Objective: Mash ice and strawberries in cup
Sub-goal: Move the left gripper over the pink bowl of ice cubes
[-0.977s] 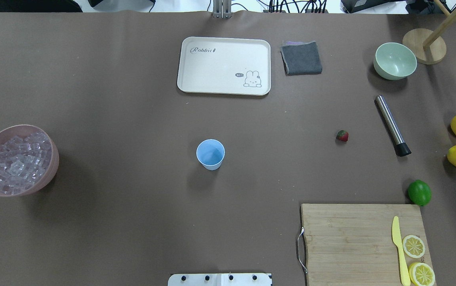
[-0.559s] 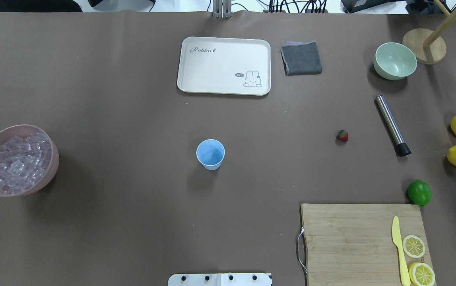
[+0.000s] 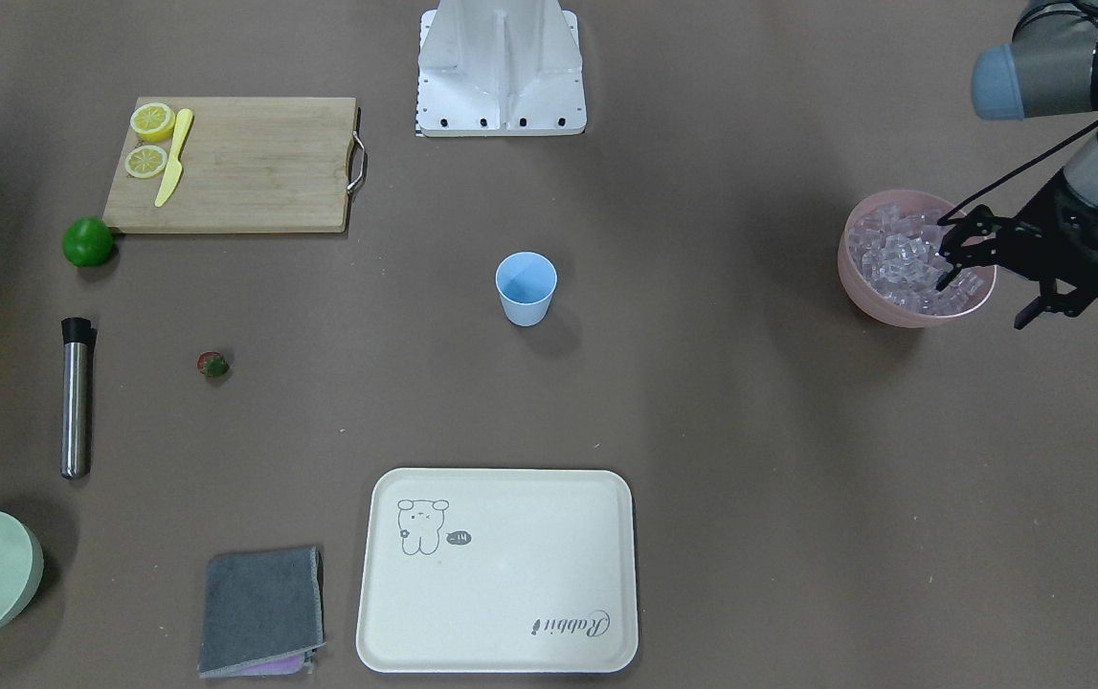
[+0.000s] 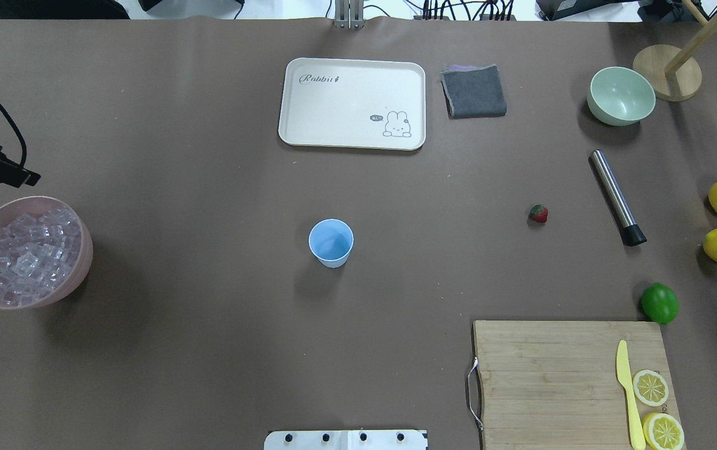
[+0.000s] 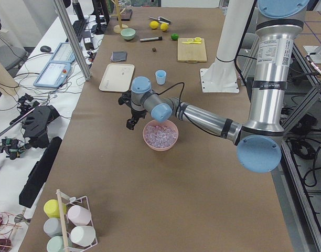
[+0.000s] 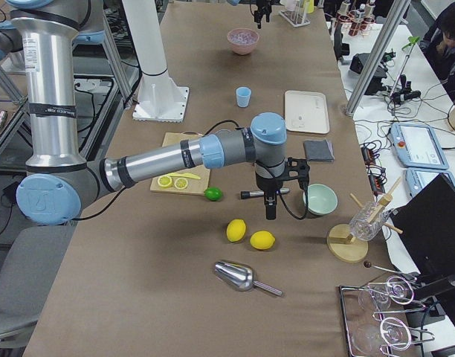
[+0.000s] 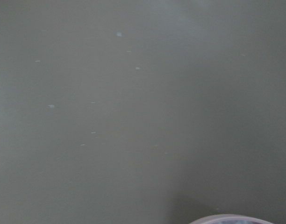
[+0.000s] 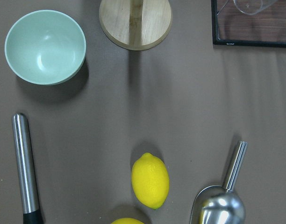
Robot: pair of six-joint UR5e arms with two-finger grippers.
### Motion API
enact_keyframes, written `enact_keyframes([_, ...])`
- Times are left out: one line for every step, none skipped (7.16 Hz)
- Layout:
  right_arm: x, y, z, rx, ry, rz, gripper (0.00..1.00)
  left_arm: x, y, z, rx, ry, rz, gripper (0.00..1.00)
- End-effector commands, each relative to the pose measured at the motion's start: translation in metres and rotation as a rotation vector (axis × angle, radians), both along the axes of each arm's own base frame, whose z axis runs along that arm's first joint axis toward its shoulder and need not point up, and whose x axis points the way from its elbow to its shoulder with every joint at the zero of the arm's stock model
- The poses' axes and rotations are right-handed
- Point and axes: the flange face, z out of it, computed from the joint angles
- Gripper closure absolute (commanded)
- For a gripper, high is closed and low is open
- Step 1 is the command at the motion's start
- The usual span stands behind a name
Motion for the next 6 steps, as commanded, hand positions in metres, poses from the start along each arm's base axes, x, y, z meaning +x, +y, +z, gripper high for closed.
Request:
enact_keyframes([0.001, 0.004, 0.008, -0.014, 0.007, 0.002, 0.00, 0.017, 0.045, 0.030, 0.156, 0.016, 0.152, 0.03])
enact_keyframes([0.001, 0.008, 0.010, -0.025, 0.008, 0.014, 0.00, 0.018, 0.061, 0.042, 0.165, 0.038, 0.190, 0.03])
enact_keyframes([0.002, 0.010, 0.013, -0.028, 0.010, 0.016, 0.00, 0.024, 0.070, 0.046, 0.175, 0.044, 0.210, 0.04])
enact_keyframes([0.002, 0.011, 0.013, -0.029, 0.010, 0.016, 0.00, 0.031, 0.078, 0.051, 0.177, 0.040, 0.230, 0.11])
enact_keyframes([0.004, 0.012, 0.013, -0.029, 0.010, 0.019, 0.00, 0.034, 0.084, 0.056, 0.178, 0.041, 0.241, 0.15])
enact_keyframes([0.005, 0.012, 0.014, -0.030, 0.010, 0.020, 0.00, 0.034, 0.086, 0.058, 0.176, 0.040, 0.243, 0.26])
